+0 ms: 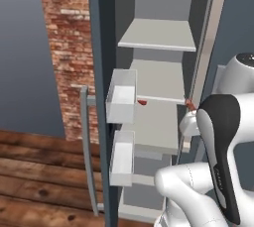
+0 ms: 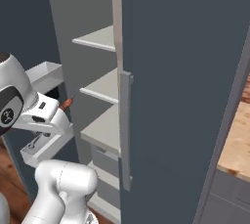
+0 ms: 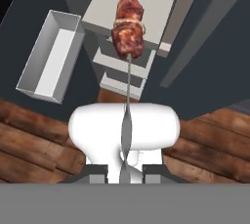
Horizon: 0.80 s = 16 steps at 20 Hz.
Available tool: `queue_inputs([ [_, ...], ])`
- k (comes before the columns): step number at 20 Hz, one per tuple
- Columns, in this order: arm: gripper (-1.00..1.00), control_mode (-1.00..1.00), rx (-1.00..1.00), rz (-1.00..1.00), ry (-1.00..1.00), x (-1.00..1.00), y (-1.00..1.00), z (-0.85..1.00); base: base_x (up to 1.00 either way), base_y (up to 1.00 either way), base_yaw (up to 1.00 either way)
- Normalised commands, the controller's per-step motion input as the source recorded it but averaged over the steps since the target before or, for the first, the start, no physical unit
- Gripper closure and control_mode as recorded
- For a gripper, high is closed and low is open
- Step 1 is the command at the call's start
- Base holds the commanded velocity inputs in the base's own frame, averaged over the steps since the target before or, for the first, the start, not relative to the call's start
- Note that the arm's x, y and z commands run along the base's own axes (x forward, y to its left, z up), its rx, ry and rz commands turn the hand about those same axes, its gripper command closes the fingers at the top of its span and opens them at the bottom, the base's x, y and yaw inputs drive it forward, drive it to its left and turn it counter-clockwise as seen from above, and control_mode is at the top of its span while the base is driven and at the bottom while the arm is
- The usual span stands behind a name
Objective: Store the kebab skewer in the freezer for long-term storage. Close the freezer door after placing the cooked food.
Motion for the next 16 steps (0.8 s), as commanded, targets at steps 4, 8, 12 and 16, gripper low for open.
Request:
queue_inputs([
  [4,1.00,1.00,0.00,0.00,0.00,0.00,0.00,0.00,0.43,0.08,0.00],
  [8,1.00,1.00,0.00,0.00,0.00,0.00,0.00,0.00,0.42,0.24,0.00],
  [12,1.00,1.00,0.00,0.00,0.00,0.00,0.00,0.00,0.36,0.20,-0.01],
  [16,1.00,1.00,0.00,0.00,0.00,0.00,0.00,0.00,0.11,0.13,-0.01],
])
